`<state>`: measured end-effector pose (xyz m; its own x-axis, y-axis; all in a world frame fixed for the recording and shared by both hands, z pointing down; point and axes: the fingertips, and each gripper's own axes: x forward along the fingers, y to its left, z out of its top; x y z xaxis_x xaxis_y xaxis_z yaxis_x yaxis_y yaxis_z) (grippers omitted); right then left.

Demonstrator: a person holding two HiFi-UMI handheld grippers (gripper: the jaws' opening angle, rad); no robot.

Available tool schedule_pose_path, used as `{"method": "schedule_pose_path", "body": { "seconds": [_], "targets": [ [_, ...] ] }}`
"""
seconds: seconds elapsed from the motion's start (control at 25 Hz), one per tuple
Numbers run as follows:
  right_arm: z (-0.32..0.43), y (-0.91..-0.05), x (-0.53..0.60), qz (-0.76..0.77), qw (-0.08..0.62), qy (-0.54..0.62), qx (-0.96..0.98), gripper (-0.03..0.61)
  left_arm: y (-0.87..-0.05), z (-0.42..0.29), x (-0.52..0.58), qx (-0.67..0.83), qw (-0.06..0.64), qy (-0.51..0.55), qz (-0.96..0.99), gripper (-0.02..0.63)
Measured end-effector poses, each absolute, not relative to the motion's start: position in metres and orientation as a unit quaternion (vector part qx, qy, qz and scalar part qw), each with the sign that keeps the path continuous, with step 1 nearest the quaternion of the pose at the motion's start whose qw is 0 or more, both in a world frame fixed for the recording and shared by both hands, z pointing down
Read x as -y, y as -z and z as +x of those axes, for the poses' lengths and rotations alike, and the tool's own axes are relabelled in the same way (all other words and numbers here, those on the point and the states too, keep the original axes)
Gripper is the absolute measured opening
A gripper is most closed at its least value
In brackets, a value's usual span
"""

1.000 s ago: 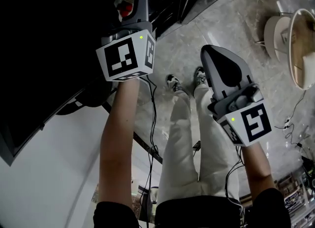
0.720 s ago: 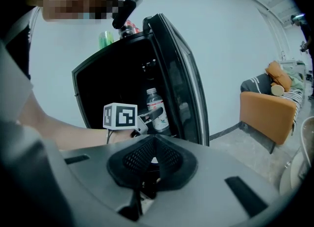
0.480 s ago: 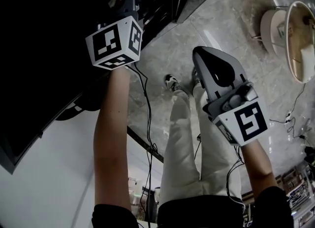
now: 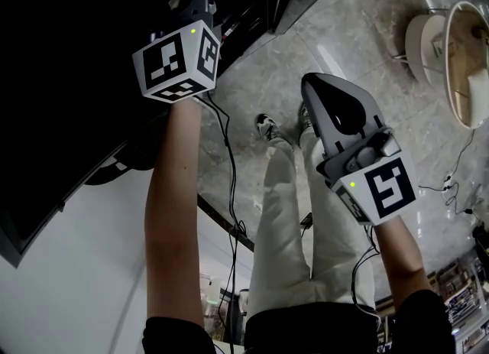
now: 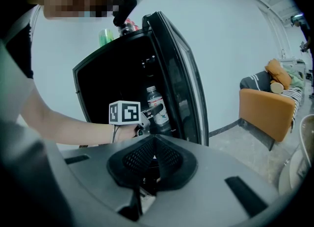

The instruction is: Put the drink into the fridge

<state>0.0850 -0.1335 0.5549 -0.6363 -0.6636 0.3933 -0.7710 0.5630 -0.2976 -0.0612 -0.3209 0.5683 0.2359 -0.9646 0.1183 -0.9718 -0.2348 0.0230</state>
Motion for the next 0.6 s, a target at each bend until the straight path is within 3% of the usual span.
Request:
{"method": "schedule_pose_path", "body": {
  "seconds": [0.6],
  "targets": [
    [0.087, -0.555, 0.117, 0.407, 0.124, -0.229, 0.876, 0.014, -0.554, -0.075, 0.29, 0.641, 0.04, -0.021, 0.766, 0.305]
  ]
}}
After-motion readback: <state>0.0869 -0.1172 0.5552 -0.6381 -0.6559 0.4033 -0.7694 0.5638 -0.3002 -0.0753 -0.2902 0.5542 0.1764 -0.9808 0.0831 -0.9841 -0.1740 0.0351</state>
